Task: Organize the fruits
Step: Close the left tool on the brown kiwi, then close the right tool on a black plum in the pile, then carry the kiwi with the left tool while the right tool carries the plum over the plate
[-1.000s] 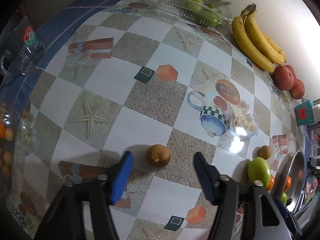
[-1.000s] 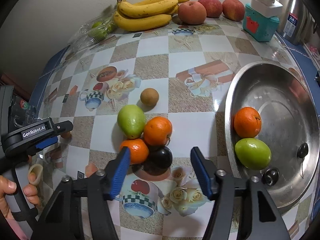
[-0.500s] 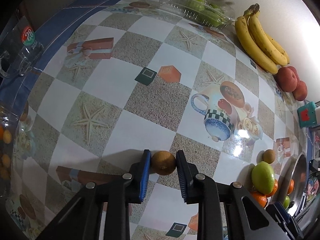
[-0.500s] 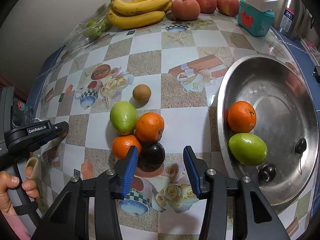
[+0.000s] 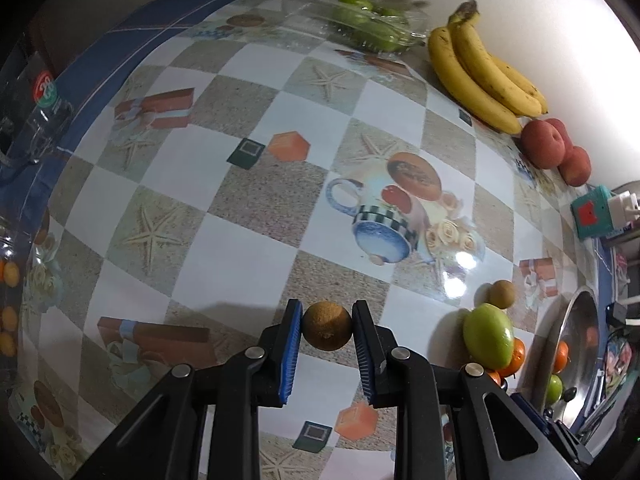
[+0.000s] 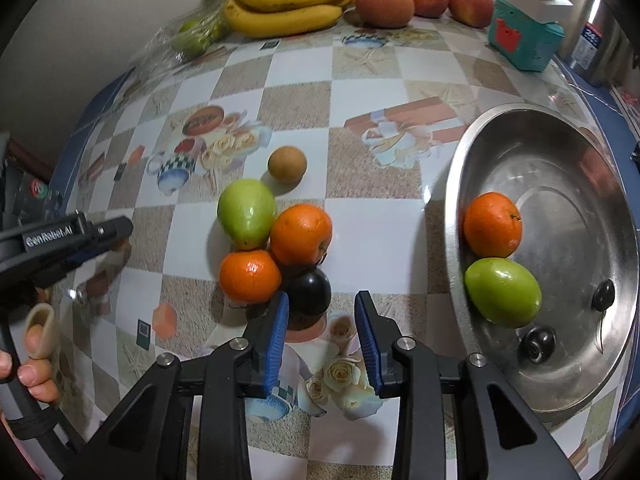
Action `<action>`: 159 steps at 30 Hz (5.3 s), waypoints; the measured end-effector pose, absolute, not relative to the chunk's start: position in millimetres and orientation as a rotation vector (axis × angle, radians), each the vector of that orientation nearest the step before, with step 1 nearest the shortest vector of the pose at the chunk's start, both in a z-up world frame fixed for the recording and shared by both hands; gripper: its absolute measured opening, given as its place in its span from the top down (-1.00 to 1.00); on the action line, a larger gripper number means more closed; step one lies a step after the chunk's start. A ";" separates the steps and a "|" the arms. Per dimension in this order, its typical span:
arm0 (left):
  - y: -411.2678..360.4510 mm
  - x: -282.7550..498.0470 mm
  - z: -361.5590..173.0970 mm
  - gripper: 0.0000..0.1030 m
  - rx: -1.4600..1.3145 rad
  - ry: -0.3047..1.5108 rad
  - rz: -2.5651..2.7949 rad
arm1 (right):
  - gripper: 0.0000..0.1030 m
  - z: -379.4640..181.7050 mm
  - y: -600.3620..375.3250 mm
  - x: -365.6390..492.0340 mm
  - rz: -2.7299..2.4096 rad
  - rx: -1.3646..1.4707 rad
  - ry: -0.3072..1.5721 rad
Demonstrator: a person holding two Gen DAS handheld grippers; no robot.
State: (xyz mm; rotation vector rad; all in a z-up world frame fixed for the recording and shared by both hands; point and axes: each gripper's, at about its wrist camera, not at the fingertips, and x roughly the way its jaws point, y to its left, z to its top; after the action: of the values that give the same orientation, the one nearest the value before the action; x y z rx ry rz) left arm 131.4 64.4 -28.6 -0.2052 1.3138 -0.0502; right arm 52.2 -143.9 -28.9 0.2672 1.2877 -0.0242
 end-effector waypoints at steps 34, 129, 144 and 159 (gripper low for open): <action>60.4 130.5 -22.1 0.47 -0.162 1.299 -0.057 | 0.42 -44.0 -119.8 66.1 0.037 0.139 1.288; -222.5 37.4 9.4 0.47 0.207 1.070 -0.629 | 0.42 -13.3 -379.2 -26.6 -0.504 0.658 0.971; -238.5 40.2 -8.0 0.47 0.216 1.068 -0.657 | 0.42 -33.6 -380.6 -18.3 -0.513 0.641 1.003; -244.1 40.6 -20.8 0.47 0.240 1.103 -0.652 | 0.41 -41.9 -381.3 -16.0 -0.514 0.647 1.035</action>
State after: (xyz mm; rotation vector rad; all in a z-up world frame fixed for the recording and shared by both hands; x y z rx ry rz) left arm 40.6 -244.1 -20.8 0.2396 1.1027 -0.6524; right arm -16.0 -381.3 -41.9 0.6465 1.0348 -0.5142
